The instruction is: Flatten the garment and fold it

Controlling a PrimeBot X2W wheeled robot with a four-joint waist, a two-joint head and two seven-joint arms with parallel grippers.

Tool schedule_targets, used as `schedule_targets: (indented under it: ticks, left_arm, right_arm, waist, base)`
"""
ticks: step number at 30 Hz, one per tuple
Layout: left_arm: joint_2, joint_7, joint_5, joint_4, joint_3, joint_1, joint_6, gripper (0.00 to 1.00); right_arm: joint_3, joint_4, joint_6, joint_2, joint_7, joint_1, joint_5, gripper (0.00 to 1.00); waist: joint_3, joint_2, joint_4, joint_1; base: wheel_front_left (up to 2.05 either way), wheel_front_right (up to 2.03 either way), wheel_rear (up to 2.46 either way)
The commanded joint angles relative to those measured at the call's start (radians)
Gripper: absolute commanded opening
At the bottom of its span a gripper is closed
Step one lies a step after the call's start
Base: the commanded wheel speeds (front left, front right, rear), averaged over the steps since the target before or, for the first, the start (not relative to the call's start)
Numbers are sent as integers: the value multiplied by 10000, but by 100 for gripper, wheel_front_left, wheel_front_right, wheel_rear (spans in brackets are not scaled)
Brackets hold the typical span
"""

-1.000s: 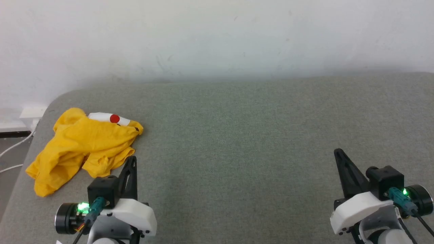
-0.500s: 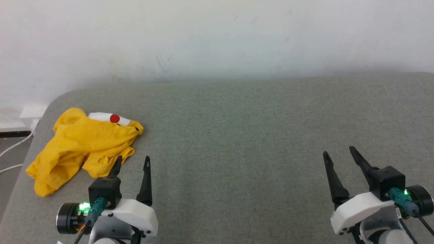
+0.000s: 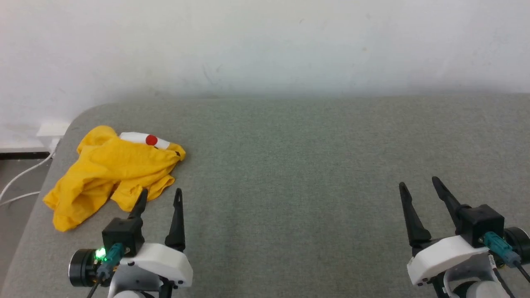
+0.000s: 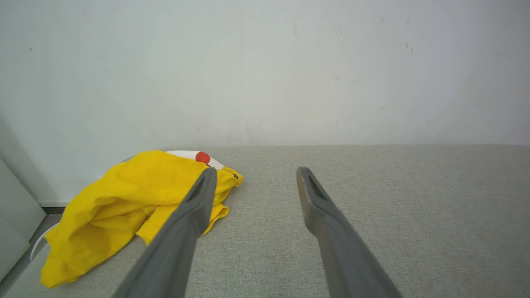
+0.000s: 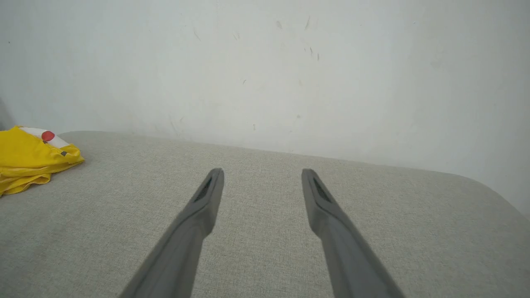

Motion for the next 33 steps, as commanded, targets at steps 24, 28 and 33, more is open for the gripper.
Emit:
schedule_targets:
  ticks: [24,28,33]
  left_arm:
    - [-5,-583,-908,177,184,-33,191,100]
    - [-6,-667,-1048,225,196,-13,215,100]
    - [-7,-771,-1246,256,218,20,250,100]
  right_arm:
    - [80,-286,-8,18,-532,239,221,100]
    - [114,-320,-8,19,-597,260,232,100]
    - [167,-353,-9,21,-683,264,238,100]
  waist:
    - [-43,-1,1700,0]
    - [-54,-1,2000,0]
    - [-39,-1,2328,0]
  base:
    - [0,0,0]
    - [0,0,0]
    - [0,0,0]
